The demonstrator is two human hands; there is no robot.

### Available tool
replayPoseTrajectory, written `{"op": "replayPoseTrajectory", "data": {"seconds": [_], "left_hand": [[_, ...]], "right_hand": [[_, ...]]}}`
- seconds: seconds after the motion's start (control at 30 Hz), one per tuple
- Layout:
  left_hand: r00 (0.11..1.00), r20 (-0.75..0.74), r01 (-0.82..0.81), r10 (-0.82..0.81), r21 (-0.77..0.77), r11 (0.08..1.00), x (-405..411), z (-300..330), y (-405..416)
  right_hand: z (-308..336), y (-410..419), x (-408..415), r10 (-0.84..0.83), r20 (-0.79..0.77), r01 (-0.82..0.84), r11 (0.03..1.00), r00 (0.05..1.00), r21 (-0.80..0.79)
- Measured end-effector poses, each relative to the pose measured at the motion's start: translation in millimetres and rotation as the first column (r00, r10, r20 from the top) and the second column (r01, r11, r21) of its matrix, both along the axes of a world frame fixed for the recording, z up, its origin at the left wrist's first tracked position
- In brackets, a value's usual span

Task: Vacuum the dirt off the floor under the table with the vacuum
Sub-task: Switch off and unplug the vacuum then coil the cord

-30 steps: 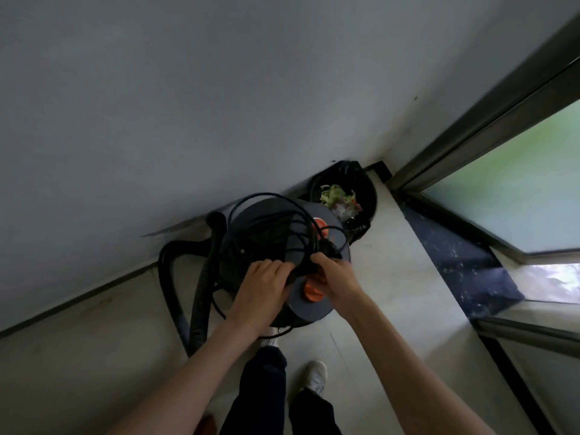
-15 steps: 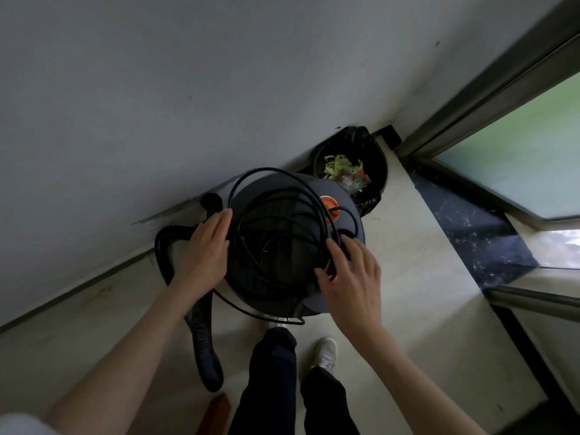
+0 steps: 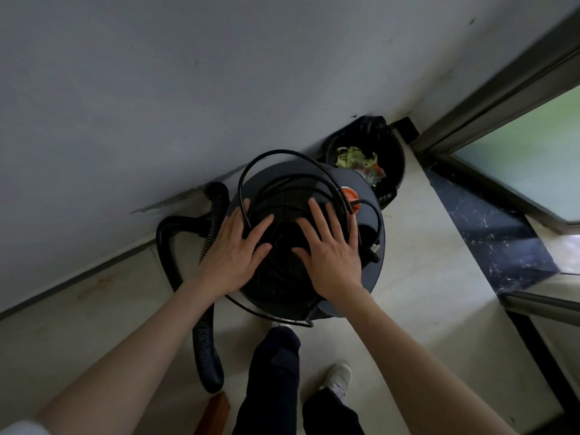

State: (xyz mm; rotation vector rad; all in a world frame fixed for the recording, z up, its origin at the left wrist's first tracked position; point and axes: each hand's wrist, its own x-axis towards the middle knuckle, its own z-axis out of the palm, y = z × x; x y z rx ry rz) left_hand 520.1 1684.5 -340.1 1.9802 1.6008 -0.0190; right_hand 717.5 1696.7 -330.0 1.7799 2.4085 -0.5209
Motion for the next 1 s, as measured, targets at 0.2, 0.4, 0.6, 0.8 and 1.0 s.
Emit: {"op": "replayPoseTrajectory", "data": {"seconds": [0.2,0.4,0.6,0.8,1.0], "left_hand": [[0.999,0.026,-0.043,0.043,-0.02,0.999,18.3,0.3,-14.3],[0.993,0.056,-0.107,0.108,-0.012,0.994,63.5,-5.2,-43.7],[0.982,0.141,-0.131,0.125,0.035,0.991,120.1,-13.8,-82.7],[0.99,0.135,-0.05,0.037,0.095,0.994,182.5,-19.9,-120.9],[0.989,0.133,0.054,-0.073,0.14,0.989,247.0,-25.0,-152.1]], "right_hand": [[-0.2,-8.0,16.4,0.025,-0.019,-0.025,1.0,0.999,0.018],[0.5,-24.5,57.6,0.064,-0.006,-0.064,0.998,0.998,-0.001],[-0.4,-57.9,113.2,0.08,-0.008,-0.08,0.997,0.997,0.019],[0.8,-99.9,174.5,-0.005,0.002,0.005,1.0,1.0,0.013],[1.8,-138.5,238.8,-0.086,0.033,0.085,0.996,0.996,0.023]]}}
